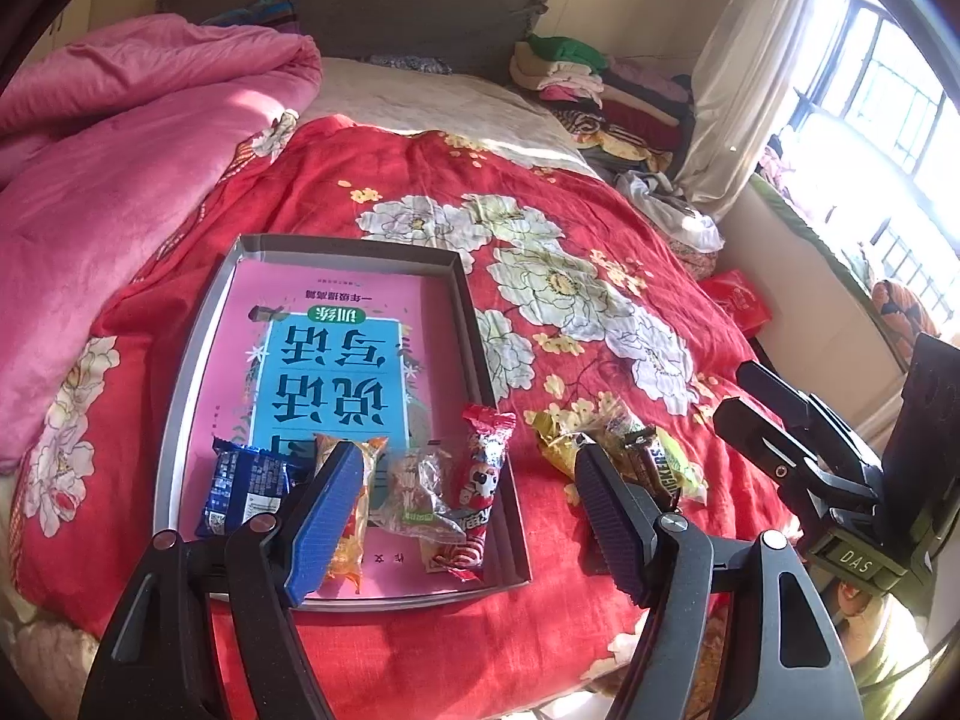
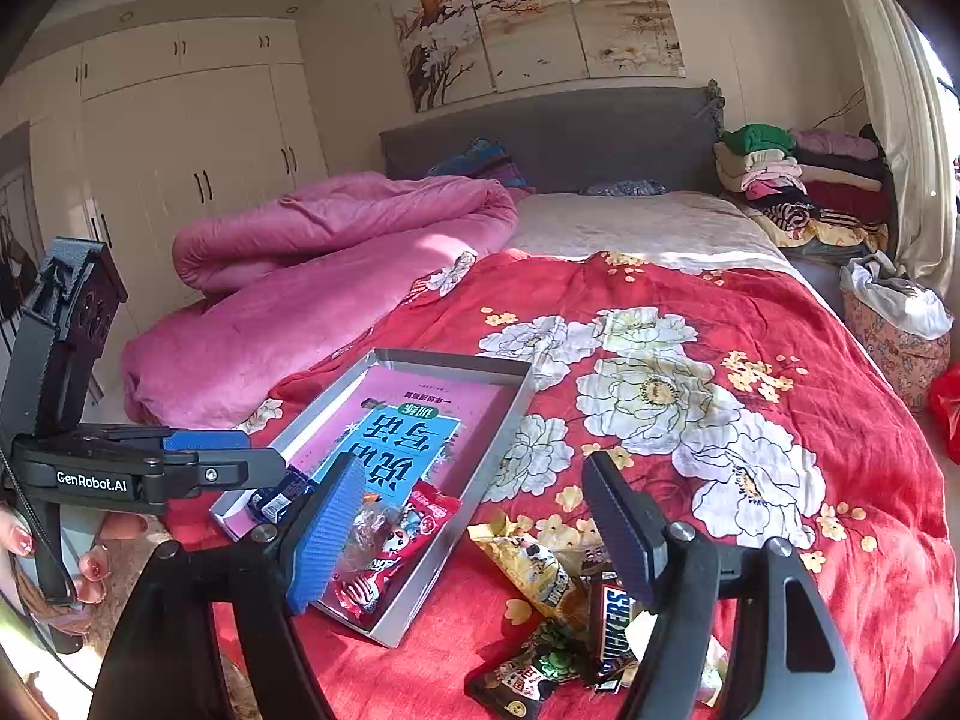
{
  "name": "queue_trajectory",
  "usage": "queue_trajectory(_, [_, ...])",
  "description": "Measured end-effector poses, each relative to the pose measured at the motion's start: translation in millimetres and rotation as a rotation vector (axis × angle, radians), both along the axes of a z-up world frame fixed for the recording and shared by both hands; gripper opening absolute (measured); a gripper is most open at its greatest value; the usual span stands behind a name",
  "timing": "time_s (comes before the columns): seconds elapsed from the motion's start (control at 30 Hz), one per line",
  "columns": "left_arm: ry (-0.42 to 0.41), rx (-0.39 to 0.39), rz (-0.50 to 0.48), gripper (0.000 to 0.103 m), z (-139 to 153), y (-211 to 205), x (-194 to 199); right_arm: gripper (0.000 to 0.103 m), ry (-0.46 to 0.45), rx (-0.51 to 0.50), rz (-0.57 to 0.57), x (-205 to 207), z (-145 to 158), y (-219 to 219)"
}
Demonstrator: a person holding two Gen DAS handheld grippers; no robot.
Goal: Organize snacks
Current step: 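Move both grippers back toward the remaining snack pile beside the tray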
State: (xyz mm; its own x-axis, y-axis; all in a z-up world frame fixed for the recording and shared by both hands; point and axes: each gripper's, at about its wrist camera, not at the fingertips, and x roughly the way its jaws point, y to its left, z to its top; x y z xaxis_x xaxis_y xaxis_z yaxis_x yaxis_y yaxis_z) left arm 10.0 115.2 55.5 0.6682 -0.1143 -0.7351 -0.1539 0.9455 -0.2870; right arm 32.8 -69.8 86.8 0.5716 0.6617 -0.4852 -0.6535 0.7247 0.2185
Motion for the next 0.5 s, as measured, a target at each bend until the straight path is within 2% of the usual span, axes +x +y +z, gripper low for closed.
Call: queue_trajectory(0.5, [-0.014,-0.005,-0.032,0.075,6.4,-12.4,2.8,0.078,-0.019,0.038,-0.166,19.0,7.8,-52.1])
